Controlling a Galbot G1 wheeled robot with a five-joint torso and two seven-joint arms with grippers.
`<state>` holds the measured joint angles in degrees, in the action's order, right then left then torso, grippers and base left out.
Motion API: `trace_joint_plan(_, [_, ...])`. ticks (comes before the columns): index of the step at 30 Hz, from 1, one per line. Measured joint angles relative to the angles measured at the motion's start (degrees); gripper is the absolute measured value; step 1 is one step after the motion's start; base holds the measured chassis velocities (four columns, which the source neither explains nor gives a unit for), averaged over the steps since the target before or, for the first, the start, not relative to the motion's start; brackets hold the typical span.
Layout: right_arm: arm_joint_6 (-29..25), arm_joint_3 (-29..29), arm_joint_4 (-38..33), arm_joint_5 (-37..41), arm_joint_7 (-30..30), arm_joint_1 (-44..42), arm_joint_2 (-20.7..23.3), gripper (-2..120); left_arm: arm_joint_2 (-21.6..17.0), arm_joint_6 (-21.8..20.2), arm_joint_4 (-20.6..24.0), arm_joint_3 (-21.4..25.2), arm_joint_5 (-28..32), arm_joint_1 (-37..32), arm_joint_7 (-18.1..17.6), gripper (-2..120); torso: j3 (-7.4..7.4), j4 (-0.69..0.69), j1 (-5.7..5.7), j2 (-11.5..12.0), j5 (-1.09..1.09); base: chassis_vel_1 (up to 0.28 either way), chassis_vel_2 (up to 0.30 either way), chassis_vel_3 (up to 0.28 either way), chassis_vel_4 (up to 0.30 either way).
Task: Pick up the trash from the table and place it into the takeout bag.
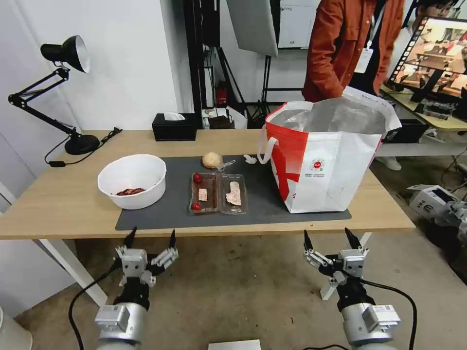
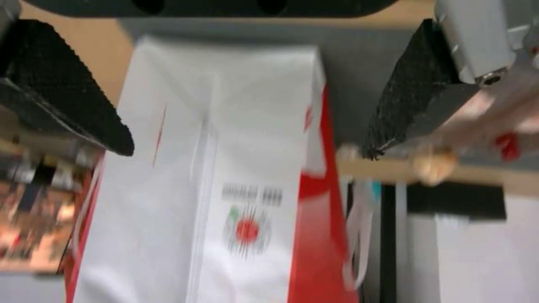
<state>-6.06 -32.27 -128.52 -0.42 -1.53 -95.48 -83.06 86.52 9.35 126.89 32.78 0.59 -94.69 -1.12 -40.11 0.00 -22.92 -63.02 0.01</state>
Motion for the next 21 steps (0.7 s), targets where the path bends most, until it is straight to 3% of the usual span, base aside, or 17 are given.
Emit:
trace_joint_plan(2, [-0.68,-0.08,0.33,-0.05,-0.17,0.85,0.29,100,0.06,0.80,-0.42,0.11,0.05,0.70,-0.10,100,-0.01,0.00,0.00,0.00,-0.01,0.000,0.000,0.000,0.000])
trace_joint_plan(4, [-5.40,-0.71,2.77,-0.42,-1.44,6.69,2.45,100,0.44,6.43,-3.32,0.84,0.44,5.72,-0.74,100,-0.01,0.00,0.00,0.01,0.00,0.000,0.000,0.000,0.000])
trace_joint_plan(5, [-5.40,-0.71,2.77,-0.42,-1.44,6.69,2.45,100,0.44,6.43,-3.32,0.84,0.44,5.72,-0.74,100,-0.01,0.00,0.00,0.01,0.00,0.000,0.000,0.000,0.000])
trace_joint_plan(10, [-11.96,-1.19,6.64,-0.71,-1.38,12.56,4.40,100,1.03,14.80,-7.41,1.68,0.92,12.29,-0.54,100,-0.02,0.00,-0.02,0.02,0.03,0.000,0.000,0.000,0.000])
trace_joint_plan(14, [-12.68,-0.85,7.27,-0.65,-0.62,12.85,4.45,100,1.34,16.83,-8.16,1.08,0.95,11.43,3.51,100,0.00,0.00,0.00,0.01,0.00,0.000,0.000,0.000,0.000])
trace_joint_plan(21, [-11.78,0.03,7.80,0.97,-0.51,13.95,4.73,100,1.31,16.86,-8.30,1.75,1.49,11.27,5.07,100,-0.01,0.00,0.00,0.00,-0.01,0.000,0.000,0.000,0.000])
